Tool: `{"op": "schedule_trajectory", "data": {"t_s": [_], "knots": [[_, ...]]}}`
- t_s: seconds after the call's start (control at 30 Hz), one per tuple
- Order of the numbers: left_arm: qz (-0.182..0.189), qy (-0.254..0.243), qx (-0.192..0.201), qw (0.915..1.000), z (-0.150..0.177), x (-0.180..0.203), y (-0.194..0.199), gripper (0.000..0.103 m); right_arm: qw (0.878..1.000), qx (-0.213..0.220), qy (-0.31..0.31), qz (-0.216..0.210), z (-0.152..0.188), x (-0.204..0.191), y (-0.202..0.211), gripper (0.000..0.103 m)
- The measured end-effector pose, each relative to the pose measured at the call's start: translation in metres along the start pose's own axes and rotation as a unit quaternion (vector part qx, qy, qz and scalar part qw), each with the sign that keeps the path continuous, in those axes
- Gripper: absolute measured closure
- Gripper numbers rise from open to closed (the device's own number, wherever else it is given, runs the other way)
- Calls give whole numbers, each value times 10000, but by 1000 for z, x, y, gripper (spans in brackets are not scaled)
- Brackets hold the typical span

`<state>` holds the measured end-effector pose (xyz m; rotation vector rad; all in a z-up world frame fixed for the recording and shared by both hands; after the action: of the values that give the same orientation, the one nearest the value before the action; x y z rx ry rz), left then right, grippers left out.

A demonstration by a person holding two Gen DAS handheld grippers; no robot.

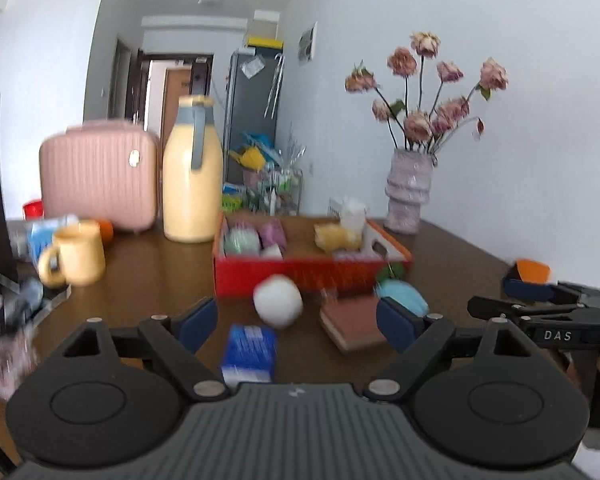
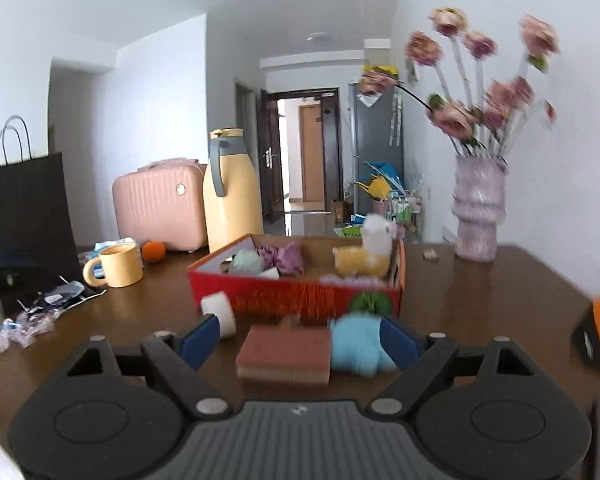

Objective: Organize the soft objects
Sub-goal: 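Withdraw both grippers toward the pink-and-beige sponge block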

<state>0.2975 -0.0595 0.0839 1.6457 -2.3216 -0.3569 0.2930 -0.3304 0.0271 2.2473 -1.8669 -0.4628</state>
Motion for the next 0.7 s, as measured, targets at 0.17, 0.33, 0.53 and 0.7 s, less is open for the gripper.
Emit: {"op": "schedule_trajectory", "data": {"t_s": [0.17, 0.33, 0.53, 0.7], "knots": [[62, 264, -363, 9990, 45, 14, 17, 15, 9980, -273, -567, 15, 44, 13, 26, 16], [19, 227, -625, 9978, 54, 23, 2, 16, 9978, -269, -571, 202, 52, 24, 27, 17], [157, 210, -753, 9968, 56, 33, -22, 21, 9963, -266, -812, 57, 52, 34, 15, 18], [363, 364, -1038, 9933, 55, 37, -66, 26, 9945, -455, -942, -16, 51, 40, -20, 33]]}}
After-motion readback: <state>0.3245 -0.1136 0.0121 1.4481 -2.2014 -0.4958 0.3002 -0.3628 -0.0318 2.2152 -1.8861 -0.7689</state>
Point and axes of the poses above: each gripper's, at about its wrist camera, not at the fingertips, and y roughly against the way its jaws point, x to its right, z to its underside, the point moved 6 cm from there along -y, roughly the way its jaws point
